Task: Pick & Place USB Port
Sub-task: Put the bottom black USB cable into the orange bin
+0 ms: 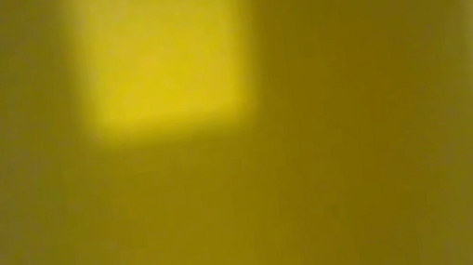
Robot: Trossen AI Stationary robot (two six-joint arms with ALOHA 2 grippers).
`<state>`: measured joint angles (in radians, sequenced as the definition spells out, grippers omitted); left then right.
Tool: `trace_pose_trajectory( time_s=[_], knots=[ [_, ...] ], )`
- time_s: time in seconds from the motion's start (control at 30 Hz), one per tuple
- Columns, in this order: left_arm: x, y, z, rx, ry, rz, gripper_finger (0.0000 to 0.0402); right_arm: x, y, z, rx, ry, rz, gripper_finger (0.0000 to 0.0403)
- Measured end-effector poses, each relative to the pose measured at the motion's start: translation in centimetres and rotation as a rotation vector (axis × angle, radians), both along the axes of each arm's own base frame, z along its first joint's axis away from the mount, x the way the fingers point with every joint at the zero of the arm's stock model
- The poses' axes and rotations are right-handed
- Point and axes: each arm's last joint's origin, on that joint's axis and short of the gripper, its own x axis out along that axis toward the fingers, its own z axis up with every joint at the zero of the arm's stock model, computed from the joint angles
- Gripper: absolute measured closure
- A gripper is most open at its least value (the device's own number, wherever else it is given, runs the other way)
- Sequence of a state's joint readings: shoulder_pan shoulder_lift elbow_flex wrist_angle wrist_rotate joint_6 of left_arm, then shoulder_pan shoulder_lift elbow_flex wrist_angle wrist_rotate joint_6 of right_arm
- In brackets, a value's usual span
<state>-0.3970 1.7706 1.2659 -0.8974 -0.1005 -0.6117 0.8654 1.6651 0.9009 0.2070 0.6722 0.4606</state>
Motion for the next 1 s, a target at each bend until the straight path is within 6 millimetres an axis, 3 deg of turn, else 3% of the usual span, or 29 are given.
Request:
trace_pose_trajectory(
  time_s=[0.73, 0.9, 1.0],
  knots=[
    [-1.2, 0.2, -4.6, -0.108, -0.056, 0.183, 0.026, 0.0, -0.1, 0.0, -0.032, -0.015, -0.014, 0.0298],
    [-1.5, 0.5, -5.6, -0.11, -0.091, 0.206, 0.0261, -0.1, -0.7, 1.5, -0.093, -0.064, -0.021, 0.0298],
    [-1.7, 0.6, -5.9, -0.071, -0.111, 0.224, 0.0284, -0.2, -1.4, 3.0, -0.118, -0.104, -0.023, 0.0298]
  ],
)
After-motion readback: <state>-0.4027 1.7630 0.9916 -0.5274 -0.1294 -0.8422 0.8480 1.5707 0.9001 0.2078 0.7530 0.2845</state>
